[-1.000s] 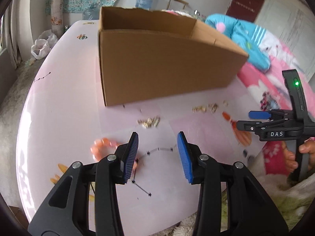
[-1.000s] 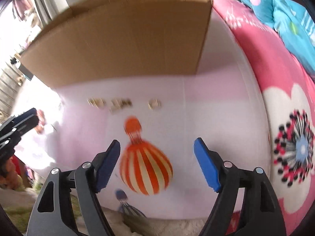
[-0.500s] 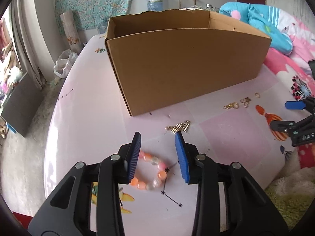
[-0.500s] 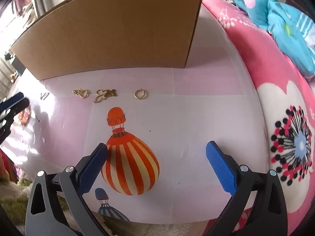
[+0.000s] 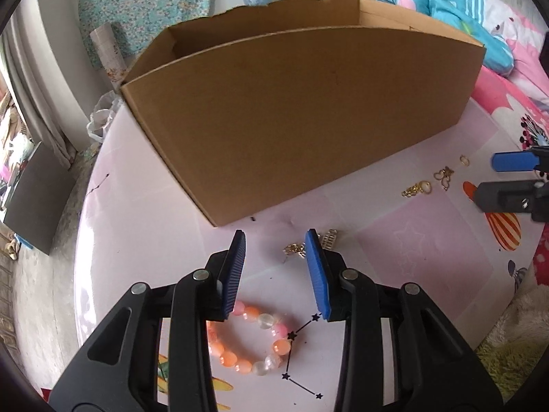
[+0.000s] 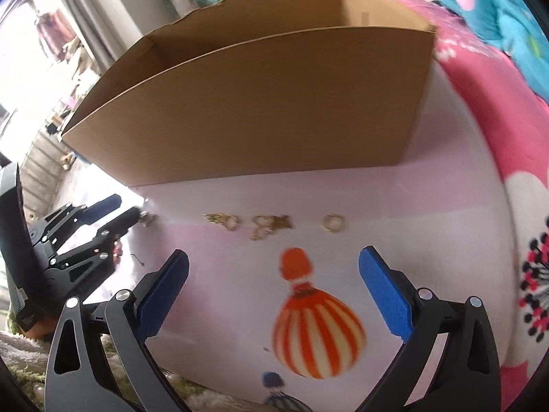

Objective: Organize jewelry

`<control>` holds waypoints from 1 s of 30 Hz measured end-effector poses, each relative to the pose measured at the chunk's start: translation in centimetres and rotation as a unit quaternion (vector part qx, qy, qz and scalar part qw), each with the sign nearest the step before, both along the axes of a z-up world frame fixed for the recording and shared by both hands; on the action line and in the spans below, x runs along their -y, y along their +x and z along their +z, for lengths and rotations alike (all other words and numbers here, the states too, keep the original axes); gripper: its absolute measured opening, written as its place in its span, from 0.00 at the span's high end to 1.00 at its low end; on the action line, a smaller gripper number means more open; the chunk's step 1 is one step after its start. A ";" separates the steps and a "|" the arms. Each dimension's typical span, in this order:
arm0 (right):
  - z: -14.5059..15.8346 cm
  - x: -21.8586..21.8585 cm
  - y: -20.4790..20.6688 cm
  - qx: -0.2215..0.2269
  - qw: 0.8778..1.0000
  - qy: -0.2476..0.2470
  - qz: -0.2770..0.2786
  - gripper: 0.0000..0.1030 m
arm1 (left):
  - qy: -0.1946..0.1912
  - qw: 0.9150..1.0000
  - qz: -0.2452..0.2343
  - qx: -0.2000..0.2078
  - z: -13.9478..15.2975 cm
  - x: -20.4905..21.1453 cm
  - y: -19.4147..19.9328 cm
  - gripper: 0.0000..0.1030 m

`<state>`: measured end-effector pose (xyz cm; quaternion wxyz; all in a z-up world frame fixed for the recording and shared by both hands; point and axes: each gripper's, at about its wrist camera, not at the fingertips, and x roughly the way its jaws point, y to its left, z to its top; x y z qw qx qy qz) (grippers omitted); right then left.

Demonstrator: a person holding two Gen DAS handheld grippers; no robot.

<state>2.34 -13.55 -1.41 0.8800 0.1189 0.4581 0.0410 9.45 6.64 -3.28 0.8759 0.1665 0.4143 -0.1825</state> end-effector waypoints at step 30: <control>1.8 -1.6 1.1 0.058 0.997 -0.005 0.047 0.06 | -0.021 0.999 -0.036 -0.025 -0.2 -0.3 -1.0 0.86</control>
